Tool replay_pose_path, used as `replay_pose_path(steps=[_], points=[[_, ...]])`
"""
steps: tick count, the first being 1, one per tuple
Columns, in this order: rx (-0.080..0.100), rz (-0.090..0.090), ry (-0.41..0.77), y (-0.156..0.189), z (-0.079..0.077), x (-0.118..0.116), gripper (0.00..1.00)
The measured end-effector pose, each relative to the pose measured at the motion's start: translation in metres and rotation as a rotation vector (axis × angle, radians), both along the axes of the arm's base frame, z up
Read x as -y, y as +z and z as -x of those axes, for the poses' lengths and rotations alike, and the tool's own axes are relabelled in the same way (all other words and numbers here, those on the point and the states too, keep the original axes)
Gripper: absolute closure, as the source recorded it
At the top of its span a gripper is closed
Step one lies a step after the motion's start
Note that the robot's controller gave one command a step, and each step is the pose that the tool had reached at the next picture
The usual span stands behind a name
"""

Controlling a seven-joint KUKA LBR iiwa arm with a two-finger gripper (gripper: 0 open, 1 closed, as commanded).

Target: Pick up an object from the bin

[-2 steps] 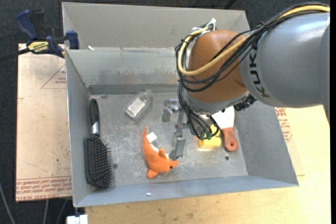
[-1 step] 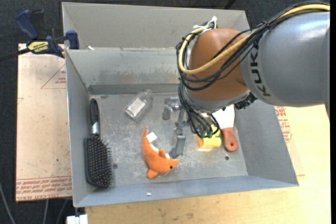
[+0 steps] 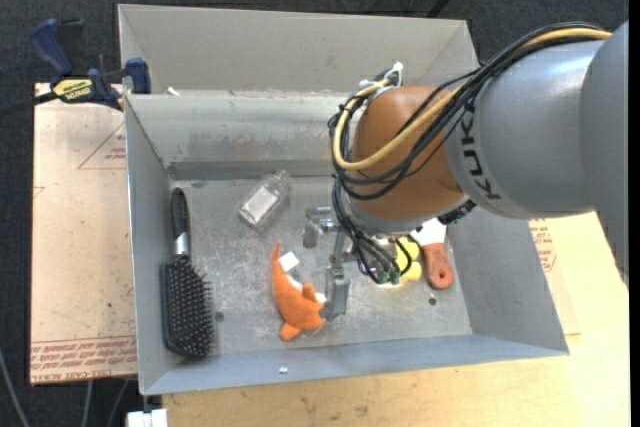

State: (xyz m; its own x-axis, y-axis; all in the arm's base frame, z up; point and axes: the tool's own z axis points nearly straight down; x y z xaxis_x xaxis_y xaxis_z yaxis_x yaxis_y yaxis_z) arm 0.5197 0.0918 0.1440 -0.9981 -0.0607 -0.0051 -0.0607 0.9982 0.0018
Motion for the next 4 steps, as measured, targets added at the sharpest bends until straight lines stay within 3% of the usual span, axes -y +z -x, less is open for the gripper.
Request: replay_pose_path(steps=[1, 2, 3, 4], points=[[-0.003, 0.0, 0.163, -0.047, -0.003, 0.008, 0.0], [-0.001, 0.002, 0.182, -0.07, 0.022, -0.013, 0.0], [-0.001, 0.0, 0.429, -0.075, 0.019, -0.043, 1.0], [-0.001, 0.0, 0.429, -0.075, 0.019, -0.043, 1.0]])
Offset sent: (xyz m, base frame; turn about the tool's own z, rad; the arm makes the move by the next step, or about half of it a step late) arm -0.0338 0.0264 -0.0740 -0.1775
